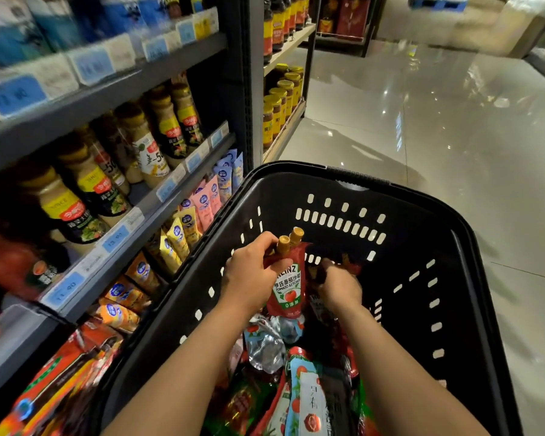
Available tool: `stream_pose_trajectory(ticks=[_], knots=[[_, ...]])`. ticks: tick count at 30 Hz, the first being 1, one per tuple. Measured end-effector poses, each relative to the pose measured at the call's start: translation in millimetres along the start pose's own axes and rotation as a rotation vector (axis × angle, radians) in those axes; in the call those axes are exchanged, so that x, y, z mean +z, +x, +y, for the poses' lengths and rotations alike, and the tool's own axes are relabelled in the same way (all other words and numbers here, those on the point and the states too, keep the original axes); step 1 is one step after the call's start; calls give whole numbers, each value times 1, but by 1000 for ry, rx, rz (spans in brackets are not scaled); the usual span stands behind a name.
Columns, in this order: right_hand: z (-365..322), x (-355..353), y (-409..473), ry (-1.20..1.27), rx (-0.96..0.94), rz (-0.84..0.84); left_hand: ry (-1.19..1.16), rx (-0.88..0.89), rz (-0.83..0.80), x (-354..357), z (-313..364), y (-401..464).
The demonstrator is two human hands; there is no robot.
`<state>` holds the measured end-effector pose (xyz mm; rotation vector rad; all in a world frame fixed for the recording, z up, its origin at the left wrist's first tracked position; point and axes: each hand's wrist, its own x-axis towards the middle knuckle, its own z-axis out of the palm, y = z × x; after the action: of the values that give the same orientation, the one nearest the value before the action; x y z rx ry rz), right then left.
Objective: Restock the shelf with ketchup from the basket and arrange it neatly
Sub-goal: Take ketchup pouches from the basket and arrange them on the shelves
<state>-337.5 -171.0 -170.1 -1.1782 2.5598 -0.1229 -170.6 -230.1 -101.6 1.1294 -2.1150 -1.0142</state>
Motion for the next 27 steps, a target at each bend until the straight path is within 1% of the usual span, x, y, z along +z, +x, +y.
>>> stream_pose_trajectory(ticks=[2,3,6,8,12,15,18,21,24,27], knots=[[-3,-7,-12,-45,-100,61,26,18,42,-16,3,-10],[-4,-12,-17,-28,-125,80,39,31,72,-25,6,-15],[-9,-40,-31,126,-154,112,36,71,183,-50,15,-35],[-19,-68,-45,280,-230,138,10,94,239,-66,23,-51],[-48,-131,-90,487,-504,238,-144,144,409,-105,42,-92],[-70,-163,-129,594,-717,302,-195,206,484,-140,57,-124],[-99,-182,-164,665,-892,369,-187,213,647,-182,65,-159],[-135,-191,-199,732,-1028,374,-261,198,732,-228,71,-205],[-176,-192,-233,784,-1211,334,-255,184,890,-262,69,-258],[-220,-190,-273,870,-1362,237,-299,146,1073,-285,62,-312]])
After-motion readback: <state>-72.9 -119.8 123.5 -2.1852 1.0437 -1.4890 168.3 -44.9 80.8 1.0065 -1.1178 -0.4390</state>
